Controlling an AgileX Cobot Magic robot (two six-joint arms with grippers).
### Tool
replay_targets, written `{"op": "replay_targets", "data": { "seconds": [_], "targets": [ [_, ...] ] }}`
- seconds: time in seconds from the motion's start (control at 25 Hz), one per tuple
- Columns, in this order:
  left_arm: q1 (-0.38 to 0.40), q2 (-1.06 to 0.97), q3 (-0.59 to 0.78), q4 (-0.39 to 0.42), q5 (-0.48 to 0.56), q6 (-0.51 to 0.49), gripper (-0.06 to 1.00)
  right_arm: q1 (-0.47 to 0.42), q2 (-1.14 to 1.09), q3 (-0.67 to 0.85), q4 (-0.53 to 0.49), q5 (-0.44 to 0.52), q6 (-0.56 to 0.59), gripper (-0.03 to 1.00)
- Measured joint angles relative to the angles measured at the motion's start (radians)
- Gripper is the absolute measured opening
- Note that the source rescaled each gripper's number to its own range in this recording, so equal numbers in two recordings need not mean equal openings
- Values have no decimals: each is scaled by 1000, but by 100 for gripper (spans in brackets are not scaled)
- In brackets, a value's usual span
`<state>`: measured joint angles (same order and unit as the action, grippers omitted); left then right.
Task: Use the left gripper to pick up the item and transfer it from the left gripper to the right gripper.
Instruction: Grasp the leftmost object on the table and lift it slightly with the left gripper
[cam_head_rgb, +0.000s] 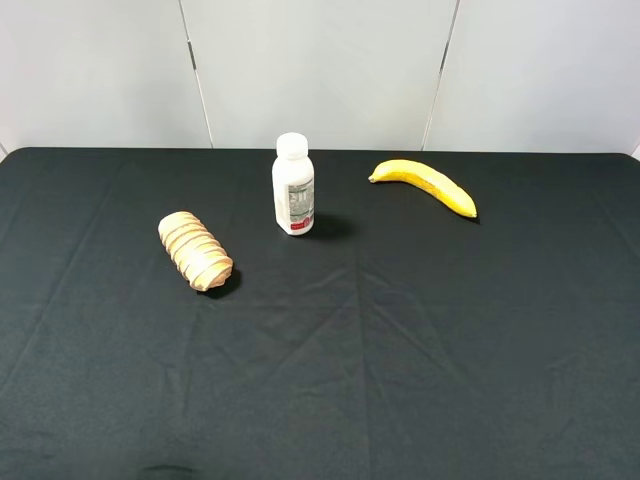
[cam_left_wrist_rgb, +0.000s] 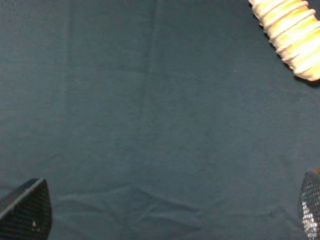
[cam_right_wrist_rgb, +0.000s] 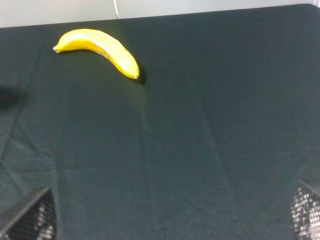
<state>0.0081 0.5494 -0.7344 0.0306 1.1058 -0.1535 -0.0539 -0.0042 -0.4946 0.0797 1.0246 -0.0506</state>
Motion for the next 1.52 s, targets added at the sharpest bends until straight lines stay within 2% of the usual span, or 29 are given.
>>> {"op": "replay_targets", "data": {
  "seconds": [0.36,0.52,0.6,0.64,0.72,0.88,1.0,1.24,1.52],
  "targets": [
    [-4,376,-8,-173,-193,-24,97,0,0,0,0,0,0,100],
    [-68,527,-8,-193,-292,-66,96,0,0,0,0,0,0,100],
    [-113,601,-8,-194,-341,-117,96,0,0,0,0,0,0,100],
    [-164,666,-8,-192,-385,-183,95,0,0,0,0,0,0,100],
    [-211,734,-14,-176,-423,-247,95,0,0,0,0,0,0,100],
    [-274,830,-47,-134,-441,-348,95,0,0,0,0,0,0,100],
    [-336,951,-113,-86,-451,-476,95,0,0,0,0,0,0,100],
    [-408,1109,-218,-62,-456,-591,94,0,0,0,0,0,0,100],
    [-455,1235,-296,-48,-478,-712,94,0,0,0,0,0,0,100]
  ]
}}
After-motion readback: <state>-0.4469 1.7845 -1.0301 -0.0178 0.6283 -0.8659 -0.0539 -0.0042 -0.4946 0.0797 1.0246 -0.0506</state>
